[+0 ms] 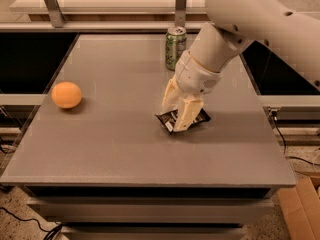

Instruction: Move rxbar chocolate near orange

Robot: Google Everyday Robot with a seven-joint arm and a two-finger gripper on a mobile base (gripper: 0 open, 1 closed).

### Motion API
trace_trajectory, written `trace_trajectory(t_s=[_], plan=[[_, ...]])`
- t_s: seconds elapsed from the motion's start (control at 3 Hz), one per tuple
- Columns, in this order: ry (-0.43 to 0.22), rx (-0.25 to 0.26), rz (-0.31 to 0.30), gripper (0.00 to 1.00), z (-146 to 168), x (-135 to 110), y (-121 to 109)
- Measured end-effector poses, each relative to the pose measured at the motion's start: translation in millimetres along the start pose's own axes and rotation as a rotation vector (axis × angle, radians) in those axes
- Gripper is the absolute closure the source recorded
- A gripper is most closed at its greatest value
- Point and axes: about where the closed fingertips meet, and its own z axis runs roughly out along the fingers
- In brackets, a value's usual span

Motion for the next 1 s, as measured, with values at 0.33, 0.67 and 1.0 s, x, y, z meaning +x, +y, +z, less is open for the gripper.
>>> trace_trajectory(t_s=[0.33,0.67,1.0], plan=[[-0.027,0.025,-0.027,1.0,-11,-12,-1],[-0.027,0.025,-0.028,1.0,-11,-12,-1],[-0.021,0.003,-0.089,1.0,-7,-29,-12]])
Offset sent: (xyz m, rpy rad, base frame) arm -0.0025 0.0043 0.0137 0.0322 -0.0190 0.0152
